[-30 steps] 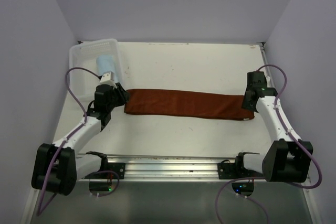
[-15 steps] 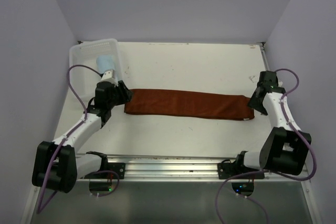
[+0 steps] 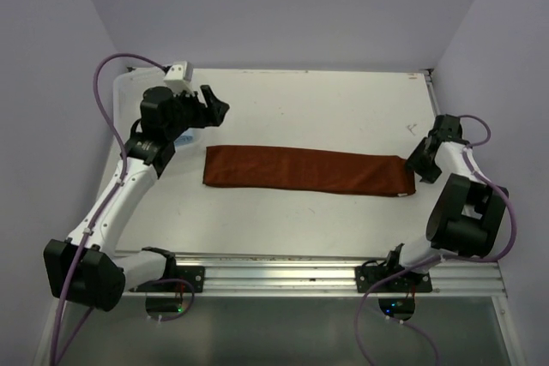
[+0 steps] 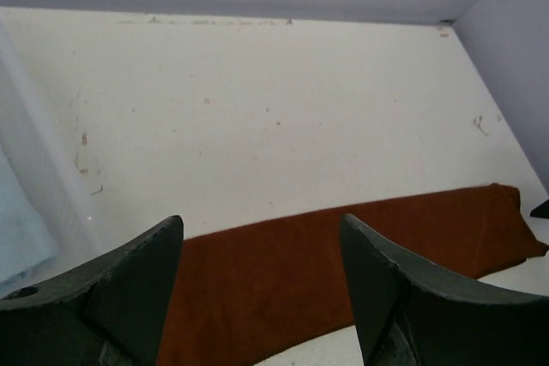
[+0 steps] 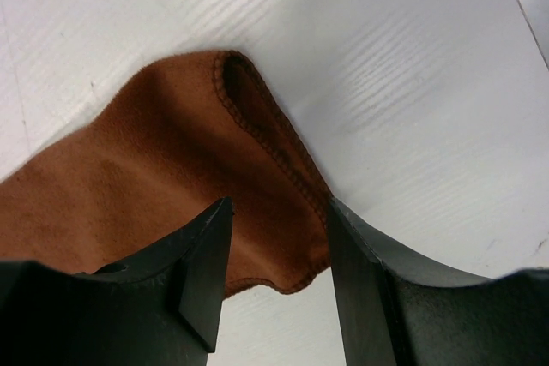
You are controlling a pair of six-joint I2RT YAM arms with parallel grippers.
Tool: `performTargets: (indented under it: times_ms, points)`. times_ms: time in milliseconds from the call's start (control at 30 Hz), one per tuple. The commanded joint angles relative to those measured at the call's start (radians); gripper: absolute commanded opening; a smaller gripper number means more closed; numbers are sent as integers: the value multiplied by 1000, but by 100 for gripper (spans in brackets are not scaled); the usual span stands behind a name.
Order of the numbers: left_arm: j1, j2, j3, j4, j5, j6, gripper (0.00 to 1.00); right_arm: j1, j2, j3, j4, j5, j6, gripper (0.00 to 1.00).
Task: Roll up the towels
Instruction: Fold the towel
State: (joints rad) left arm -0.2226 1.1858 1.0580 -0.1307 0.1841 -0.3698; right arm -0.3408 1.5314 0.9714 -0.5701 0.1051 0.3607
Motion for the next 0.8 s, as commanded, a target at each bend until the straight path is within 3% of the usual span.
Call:
performTargets:
  times_ms: [0, 200, 767]
  points:
    - [-33, 27, -44, -49, -1, 58, 77, -4, 22, 59, 52, -12, -17, 51]
    - [-99, 49, -70, -43, -58, 94, 79, -4, 70, 75, 58, 15, -28, 50]
    - [-115, 28, -93, -53, -81, 100, 85, -4, 188, 92, 32, 15, -48, 45]
